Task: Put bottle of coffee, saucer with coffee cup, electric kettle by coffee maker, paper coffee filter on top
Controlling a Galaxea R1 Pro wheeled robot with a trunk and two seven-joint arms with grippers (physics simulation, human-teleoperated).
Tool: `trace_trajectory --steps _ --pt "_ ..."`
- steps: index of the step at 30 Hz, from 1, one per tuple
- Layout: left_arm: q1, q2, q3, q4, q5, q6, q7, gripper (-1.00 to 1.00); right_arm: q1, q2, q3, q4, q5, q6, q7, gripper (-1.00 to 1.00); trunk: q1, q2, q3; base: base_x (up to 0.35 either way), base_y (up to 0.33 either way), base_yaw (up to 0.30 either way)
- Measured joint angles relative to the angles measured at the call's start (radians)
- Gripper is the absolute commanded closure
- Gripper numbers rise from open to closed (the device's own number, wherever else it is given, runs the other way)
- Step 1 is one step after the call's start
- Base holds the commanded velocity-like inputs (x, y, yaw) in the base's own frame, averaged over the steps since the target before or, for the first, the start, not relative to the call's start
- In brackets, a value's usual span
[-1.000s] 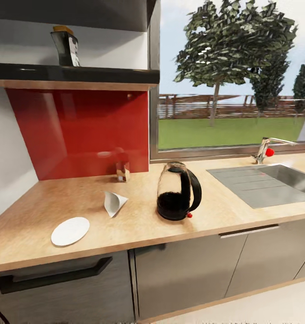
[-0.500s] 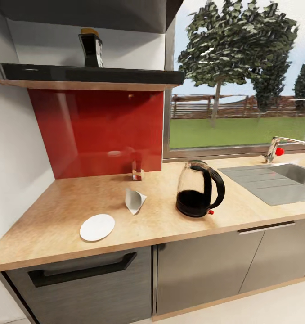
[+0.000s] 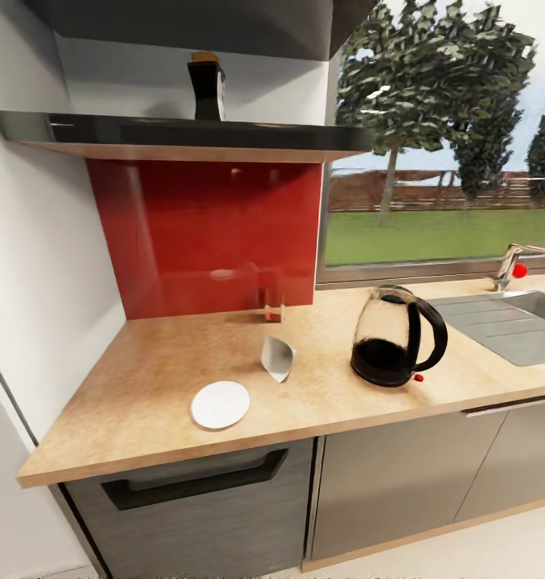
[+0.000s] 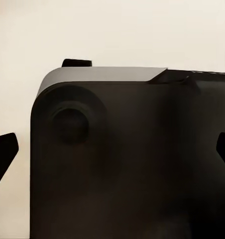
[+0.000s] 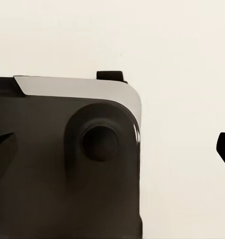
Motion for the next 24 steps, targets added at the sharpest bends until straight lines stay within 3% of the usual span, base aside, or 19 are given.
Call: trace_trajectory --steps 6,15,24 --pt "0.000 0.002 0.002 0.000 0.000 0.000 0.000 -1.00 0.000 0.000 -0.001 -0.001 -0.001 0.000 0.000 -1.00 0.000 0.000 0.000 -0.096 0.309 -0.053" --pt "0.000 0.004 0.004 0.000 0.000 0.000 0.000 -1.00 0.000 0.000 -0.003 -0.004 -0.004 0.000 -0.001 -1.00 0.000 0.000 0.000 -0.102 0.290 -0.211" --pt "0.000 0.002 0.003 0.000 0.000 0.001 0.002 -1.00 0.000 0.000 -0.002 -0.006 0.001 -0.002 -0.001 -1.00 0.000 0.000 0.000 -0.021 0.055 -0.024"
